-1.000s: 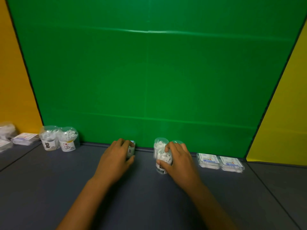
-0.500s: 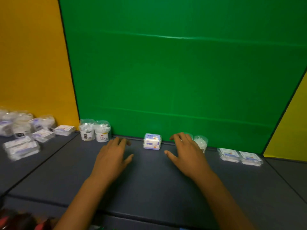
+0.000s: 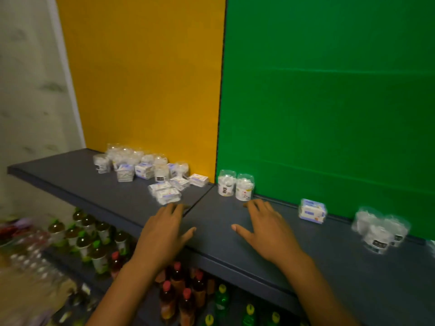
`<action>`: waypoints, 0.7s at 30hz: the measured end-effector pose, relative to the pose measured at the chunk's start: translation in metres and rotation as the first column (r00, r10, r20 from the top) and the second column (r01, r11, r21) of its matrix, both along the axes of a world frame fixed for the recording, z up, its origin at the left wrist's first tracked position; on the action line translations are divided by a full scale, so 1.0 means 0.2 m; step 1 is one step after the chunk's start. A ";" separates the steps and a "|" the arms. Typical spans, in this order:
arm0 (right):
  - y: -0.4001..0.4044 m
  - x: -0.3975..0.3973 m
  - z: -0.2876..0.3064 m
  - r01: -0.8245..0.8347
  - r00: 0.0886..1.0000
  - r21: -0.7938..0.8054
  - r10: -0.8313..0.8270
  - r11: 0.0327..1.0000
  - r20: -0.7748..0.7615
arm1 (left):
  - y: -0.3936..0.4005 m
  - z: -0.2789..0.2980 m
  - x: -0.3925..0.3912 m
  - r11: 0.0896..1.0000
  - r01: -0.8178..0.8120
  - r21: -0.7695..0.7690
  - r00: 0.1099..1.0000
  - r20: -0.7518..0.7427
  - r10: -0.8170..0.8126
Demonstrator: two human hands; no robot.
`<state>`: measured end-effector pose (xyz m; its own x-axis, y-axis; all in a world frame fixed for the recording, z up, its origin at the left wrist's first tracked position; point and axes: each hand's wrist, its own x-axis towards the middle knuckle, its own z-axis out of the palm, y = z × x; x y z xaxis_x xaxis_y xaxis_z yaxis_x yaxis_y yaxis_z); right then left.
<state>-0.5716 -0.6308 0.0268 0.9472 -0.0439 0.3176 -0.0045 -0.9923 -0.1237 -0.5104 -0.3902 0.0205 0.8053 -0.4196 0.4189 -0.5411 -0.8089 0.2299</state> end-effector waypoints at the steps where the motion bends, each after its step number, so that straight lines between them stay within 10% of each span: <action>1: 0.07 0.03 0.00 -0.035 0.999 0.007 0.035 0.999 -0.002 | 0.08 -0.01 0.01 0.999 -0.030 0.012 1.000 -0.007 0.030; 21: 0.87 1.10 0.03 -0.350 0.934 0.077 0.341 0.934 0.108 | 0.88 0.04 0.62 0.927 -0.376 -0.014 0.927 -0.007 0.376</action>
